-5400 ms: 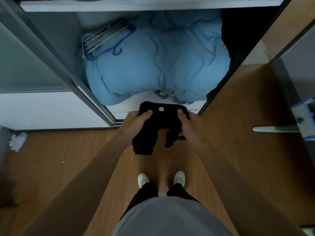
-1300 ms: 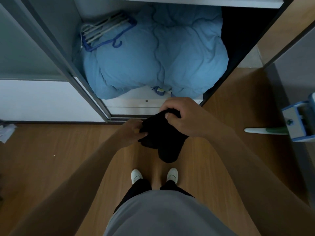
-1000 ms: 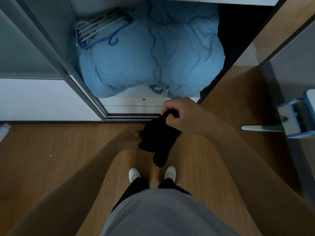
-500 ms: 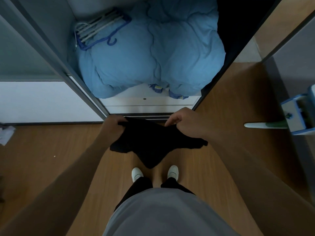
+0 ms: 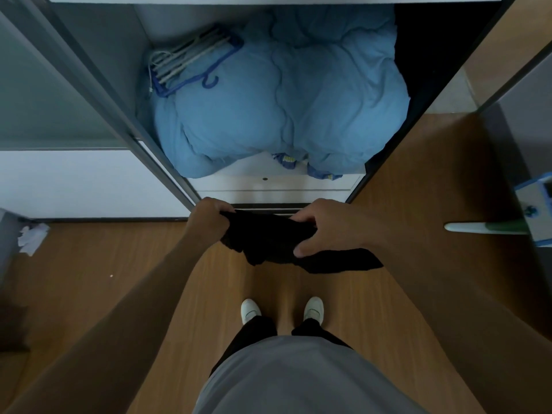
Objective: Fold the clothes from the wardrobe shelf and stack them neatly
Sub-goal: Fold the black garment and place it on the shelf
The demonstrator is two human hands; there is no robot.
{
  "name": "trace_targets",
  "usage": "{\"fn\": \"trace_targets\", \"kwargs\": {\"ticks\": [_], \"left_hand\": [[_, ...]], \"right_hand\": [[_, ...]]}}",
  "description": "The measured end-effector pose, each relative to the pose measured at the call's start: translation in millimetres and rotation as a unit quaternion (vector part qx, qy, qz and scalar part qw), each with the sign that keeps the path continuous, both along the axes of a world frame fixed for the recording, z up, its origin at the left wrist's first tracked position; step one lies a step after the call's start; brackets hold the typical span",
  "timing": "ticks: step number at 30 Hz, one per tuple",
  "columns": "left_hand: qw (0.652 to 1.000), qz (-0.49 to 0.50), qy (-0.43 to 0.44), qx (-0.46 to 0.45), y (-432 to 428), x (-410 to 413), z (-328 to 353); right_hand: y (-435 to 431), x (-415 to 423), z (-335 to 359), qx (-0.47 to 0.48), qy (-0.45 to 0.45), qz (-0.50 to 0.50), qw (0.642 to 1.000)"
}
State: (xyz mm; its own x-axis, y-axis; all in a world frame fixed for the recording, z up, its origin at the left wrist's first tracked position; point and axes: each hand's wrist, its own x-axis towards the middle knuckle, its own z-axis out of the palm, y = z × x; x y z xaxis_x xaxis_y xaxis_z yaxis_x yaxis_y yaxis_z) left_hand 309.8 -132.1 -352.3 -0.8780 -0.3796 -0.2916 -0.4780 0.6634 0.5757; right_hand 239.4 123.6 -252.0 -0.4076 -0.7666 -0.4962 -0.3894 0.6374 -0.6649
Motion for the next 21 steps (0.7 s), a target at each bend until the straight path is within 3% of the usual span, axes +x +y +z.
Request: {"fn": "trace_targets", "kwargs": {"ticks": [2, 5, 9, 12, 16, 21], "left_hand": [[1.0, -0.006, 0.018, 0.002, 2.1, -1.8, 1.5], [0.998, -0.013, 0.054, 0.019, 4.0, -3.5, 6.1], [0.993, -0.017, 0.088, 0.082, 11.8, -6.0, 14.8], [0.99, 0.01, 0.087, 0.108, 17.5, -10.0, 19.1], [0.992, 0.031, 0.057, 0.11, 15.7, -10.7, 18.1], [0.995, 0.02, 0.043, 0.088, 14.1, -11.4, 16.4]], "right_hand": [[-1.9, 1.2, -0.5, 0.014, 0.015, 0.04, 0.999], [-4.6, -1.4, -0.1, -0.011, 0.024, 0.022, 0.999], [-7.3, -1.7, 8.9, -0.008, -0.029, 0.035, 0.999], [-11.0, -1.7, 3.1, 0.02, 0.015, 0.07, 0.997], [-9.1, -4.8, -3.4, 0.003, 0.031, 0.014, 0.999], [-9.6, -10.3, -1.0, -0.034, -0.015, -0.056, 0.998]]}}
